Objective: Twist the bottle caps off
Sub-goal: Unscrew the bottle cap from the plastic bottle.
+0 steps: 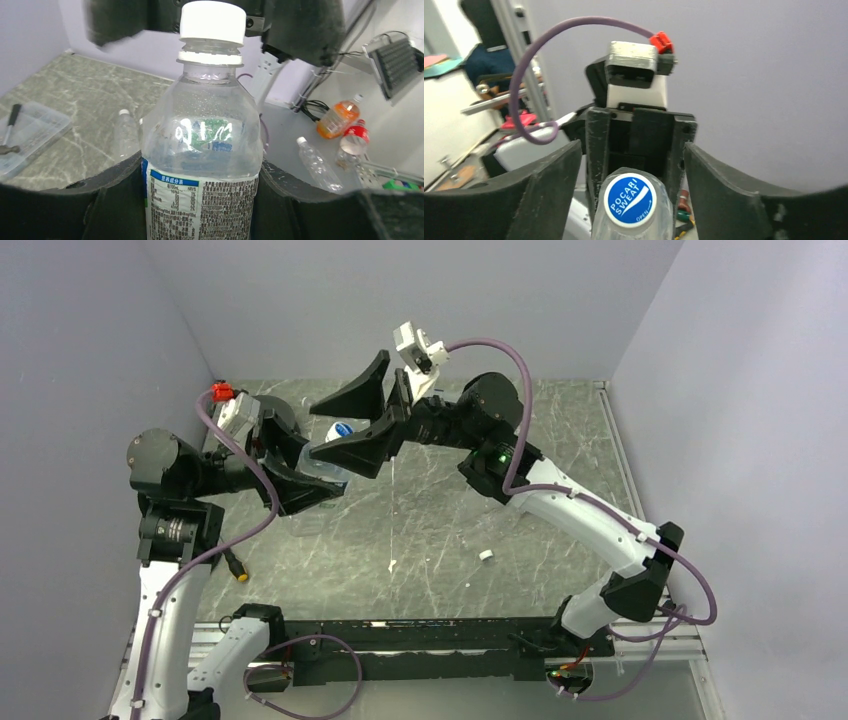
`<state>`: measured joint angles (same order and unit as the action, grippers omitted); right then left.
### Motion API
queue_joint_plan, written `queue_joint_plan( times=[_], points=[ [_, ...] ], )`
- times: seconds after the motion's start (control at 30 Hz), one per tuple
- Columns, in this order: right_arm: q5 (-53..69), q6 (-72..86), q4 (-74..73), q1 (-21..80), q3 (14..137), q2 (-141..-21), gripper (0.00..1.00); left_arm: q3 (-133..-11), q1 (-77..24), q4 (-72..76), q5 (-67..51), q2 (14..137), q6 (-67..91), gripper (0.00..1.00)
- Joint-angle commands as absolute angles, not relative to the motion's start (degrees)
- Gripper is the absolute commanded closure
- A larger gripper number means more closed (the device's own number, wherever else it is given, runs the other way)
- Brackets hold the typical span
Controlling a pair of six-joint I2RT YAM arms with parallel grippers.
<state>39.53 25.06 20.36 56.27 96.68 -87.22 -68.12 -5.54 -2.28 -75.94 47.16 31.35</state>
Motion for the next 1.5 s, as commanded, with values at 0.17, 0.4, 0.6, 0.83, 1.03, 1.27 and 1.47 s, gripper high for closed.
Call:
queue_joint_plan(
  times=[0.17, 0.4, 0.6, 0.83, 1.03, 1.27, 1.47],
  points=[
    [-2.2, 14.2, 8.0, 63.5, 97.3, -78.8, 0.0, -69.6, -5.2, -13.0, -55.4, 45.0, 12.8, 1.0],
    [-22.7, 15.7, -16.1, 66.7, 118.2, -90.1, 0.0, -67.3, -5.2, -12.5, -47.6, 44.0, 5.4, 1.0],
    [-20.5, 18.3, -22.1, 66.8, 126.9, -96.8, 0.07, -65.7, -5.2, -13.3, -47.0, 43.0, 0.7, 1.0],
    [-17.2, 22.5, -20.4, 66.8, 126.1, -97.5, 0.23, -64.7, -5.2, -13.3, -45.7, 42.3, -2.0, 1.0],
    [-16.0, 26.0, -18.3, 66.8, 123.7, -97.0, 0.41, -64.3, -5.2, -13.0, -45.2, 41.8, -1.8, 1.0],
    [-15.3, 28.2, -17.7, 66.8, 123.0, -97.6, 0.58, -64.3, -5.2, -13.1, -45.0, 41.5, -1.6, 1.0],
    [-15.3, 27.0, -15.9, 66.8, 122.2, -97.1, 0.74, -64.3, -5.2, -14.0, -45.1, 41.7, -1.7, 1.0]
  ],
)
